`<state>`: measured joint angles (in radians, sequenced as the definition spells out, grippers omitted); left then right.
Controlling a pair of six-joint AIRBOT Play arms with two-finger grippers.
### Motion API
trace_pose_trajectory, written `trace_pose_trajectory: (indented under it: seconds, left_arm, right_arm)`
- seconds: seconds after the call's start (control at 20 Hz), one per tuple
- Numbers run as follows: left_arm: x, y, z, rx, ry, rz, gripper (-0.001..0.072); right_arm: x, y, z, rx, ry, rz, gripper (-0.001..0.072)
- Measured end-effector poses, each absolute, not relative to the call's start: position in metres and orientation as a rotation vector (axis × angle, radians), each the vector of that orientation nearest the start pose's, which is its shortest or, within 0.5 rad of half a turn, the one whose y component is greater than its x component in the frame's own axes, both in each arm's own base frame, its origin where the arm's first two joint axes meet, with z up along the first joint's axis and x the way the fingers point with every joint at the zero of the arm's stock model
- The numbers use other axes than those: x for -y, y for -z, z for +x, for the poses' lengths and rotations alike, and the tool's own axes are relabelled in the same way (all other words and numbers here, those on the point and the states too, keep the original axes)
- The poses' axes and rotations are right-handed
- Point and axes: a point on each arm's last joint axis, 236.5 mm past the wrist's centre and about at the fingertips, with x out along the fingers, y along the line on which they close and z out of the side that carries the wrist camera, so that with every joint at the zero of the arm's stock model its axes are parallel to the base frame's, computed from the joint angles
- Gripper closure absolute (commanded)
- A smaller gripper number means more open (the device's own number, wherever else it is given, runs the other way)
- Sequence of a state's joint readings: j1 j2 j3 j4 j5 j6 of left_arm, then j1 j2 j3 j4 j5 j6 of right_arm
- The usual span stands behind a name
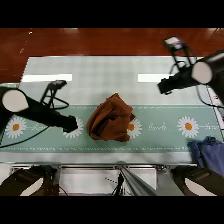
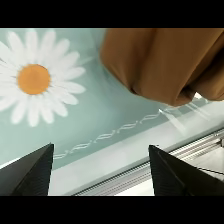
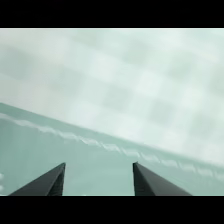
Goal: Fold the shirts.
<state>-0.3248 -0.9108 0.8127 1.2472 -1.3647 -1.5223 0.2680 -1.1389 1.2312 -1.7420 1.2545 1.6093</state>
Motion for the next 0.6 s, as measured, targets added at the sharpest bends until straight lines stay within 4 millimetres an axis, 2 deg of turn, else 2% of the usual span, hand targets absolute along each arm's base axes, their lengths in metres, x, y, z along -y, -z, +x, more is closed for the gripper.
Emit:
trace_pose_trajectory:
  seconds: [0.05, 0.1, 0.25, 0.4, 0.6]
  left_arm:
    - [0.153, 0.006, 0.198, -1.494, 0.527, -0.045, -0.0007]
    - [0.16, 0.019, 0.193, -1.498, 0.547, -0.089, -0.0007]
    - [0.179, 0.045, 0.19, -1.459, 0.566, -0.224, -0.0007]
    - [0.192, 0.053, 0.204, -1.387, 0.557, -0.325, -0.0006]
    - [0.203, 0.067, 0.219, -1.359, 0.544, -0.41, -0.0006]
  right_arm:
    - [-0.04, -0.073, 0.361, -1.174, -0.08, -0.199, 0.0105]
    - [-0.028, -0.063, 0.354, -1.214, -0.078, -0.129, 0.0106]
    - [-0.01, -0.037, 0.335, -1.29, -0.116, 0.089, 0.0106]
    - [-0.012, -0.023, 0.326, -1.302, -0.166, 0.237, 0.0106]
    - [-0.02, -0.019, 0.328, -1.276, -0.204, 0.336, 0.0106]
